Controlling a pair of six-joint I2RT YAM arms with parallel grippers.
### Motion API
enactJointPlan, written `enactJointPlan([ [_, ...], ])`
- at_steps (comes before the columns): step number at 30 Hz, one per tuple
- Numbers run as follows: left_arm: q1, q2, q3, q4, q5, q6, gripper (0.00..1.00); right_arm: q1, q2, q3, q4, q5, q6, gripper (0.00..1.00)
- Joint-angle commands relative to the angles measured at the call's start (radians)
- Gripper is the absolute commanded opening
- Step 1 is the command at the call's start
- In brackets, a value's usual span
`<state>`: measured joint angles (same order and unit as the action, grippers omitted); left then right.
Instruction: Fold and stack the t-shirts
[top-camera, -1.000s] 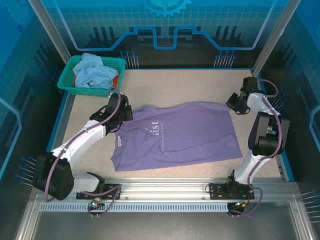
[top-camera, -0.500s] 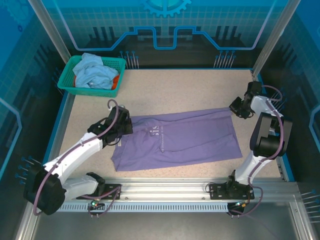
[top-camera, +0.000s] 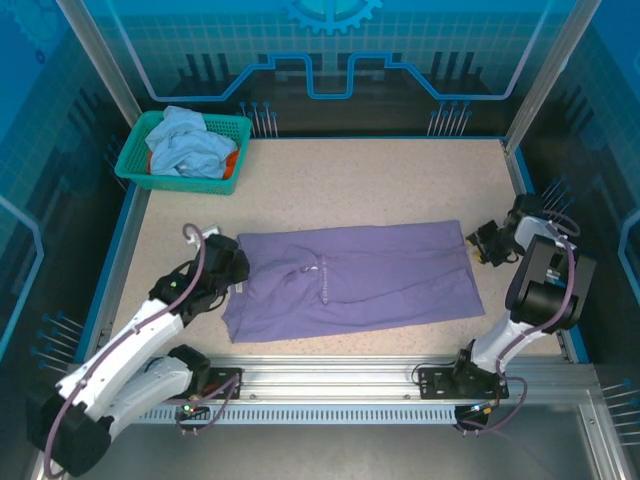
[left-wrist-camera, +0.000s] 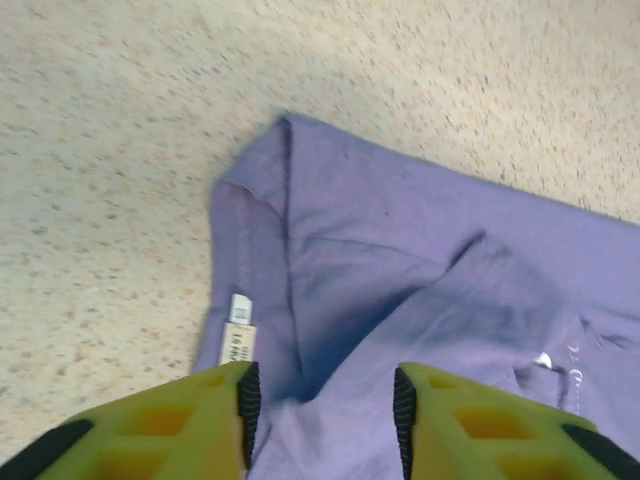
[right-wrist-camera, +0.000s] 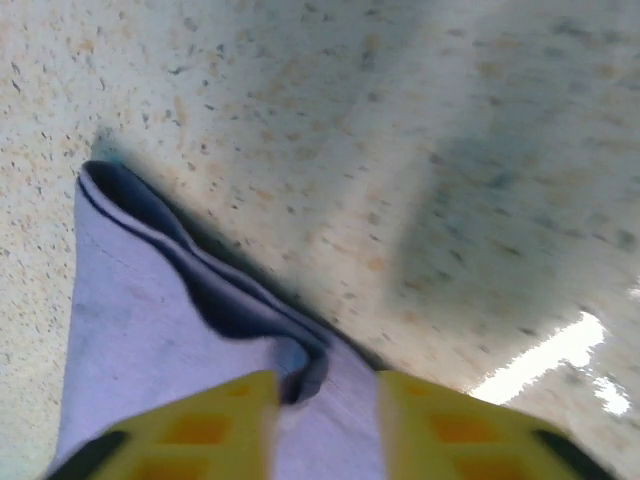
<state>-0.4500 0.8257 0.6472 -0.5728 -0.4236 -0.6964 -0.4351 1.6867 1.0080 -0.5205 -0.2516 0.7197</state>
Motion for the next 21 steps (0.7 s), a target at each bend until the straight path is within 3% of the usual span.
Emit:
enactJointPlan([
  [1, -0.004, -0.068, -0.018, -0.022, -0.109, -0.074, 0.46, -0.014, -0.110, -0.023, 0.036, -0.008, 0.044, 0.45],
  [5, -0.002, -0.009, 0.033, 0.039, -0.076, -0.022, 0.47, -0.004, -0.171, -0.049, 0.067, -0.025, 0.057, 0.49],
  [10, -0.002, 0.216, 0.184, 0.053, 0.049, 0.071, 0.45, 0.124, -0.139, 0.011, 0.027, -0.027, -0.002, 0.48],
  [15, 0.013, 0.526, 0.386, -0.038, 0.154, 0.134, 0.39, 0.335, -0.006, 0.164, -0.073, 0.047, -0.094, 0.46],
  [21, 0.063, 0.837, 0.555, -0.104, 0.224, 0.147, 0.33, 0.442, 0.174, 0.299, -0.107, 0.085, -0.123, 0.42],
])
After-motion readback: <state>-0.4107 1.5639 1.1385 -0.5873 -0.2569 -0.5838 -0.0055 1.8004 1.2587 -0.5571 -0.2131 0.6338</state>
